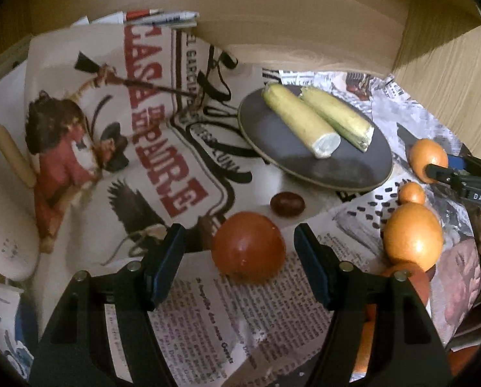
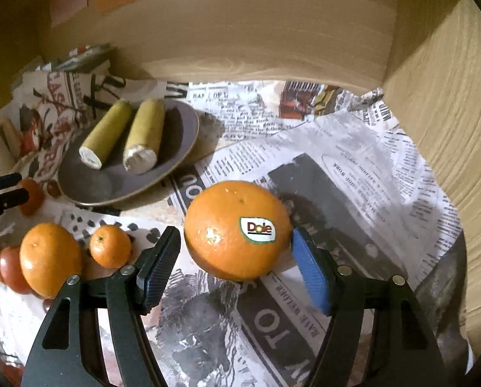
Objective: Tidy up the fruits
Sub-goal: 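Grasp the Dole orange with the right gripper while the left grasps a red tomato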
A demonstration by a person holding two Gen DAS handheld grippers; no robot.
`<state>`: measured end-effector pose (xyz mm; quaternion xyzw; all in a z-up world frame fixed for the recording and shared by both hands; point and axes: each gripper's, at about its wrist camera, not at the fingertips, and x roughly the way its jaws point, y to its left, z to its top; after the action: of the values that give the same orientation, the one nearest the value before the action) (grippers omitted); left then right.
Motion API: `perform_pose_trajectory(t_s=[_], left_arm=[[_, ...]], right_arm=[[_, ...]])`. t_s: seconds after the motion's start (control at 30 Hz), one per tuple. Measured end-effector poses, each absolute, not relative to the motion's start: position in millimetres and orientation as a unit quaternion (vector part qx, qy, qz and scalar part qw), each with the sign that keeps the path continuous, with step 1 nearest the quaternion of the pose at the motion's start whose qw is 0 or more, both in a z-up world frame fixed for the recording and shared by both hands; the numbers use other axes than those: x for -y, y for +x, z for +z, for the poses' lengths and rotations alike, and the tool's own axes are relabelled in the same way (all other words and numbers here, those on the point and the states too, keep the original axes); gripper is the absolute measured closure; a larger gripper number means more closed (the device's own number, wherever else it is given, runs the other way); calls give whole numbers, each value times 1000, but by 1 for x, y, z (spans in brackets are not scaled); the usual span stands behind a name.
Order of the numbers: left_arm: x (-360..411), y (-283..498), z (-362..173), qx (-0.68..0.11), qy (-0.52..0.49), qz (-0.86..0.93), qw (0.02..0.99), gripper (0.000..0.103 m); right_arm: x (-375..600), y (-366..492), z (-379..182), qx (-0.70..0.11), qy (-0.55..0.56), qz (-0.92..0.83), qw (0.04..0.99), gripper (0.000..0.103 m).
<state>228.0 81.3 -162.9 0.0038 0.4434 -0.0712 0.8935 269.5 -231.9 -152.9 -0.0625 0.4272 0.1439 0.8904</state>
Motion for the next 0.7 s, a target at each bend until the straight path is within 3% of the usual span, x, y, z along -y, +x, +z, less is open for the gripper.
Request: perform_pose_trajectory(t_s=[0.27, 0.47, 0.7], left_arm=[[-74, 235, -176, -456, 8, -79, 886, 34], [-74, 237, -177, -451, 11, -77, 889, 55], [-79, 237, -174, -452, -9, -80, 888, 57]], right_arm=[[231, 280, -162, -443, -59, 146, 882, 34], [230, 283, -169, -456, -57, 146, 876, 36], [231, 282, -167, -451, -48, 146, 879, 37]])
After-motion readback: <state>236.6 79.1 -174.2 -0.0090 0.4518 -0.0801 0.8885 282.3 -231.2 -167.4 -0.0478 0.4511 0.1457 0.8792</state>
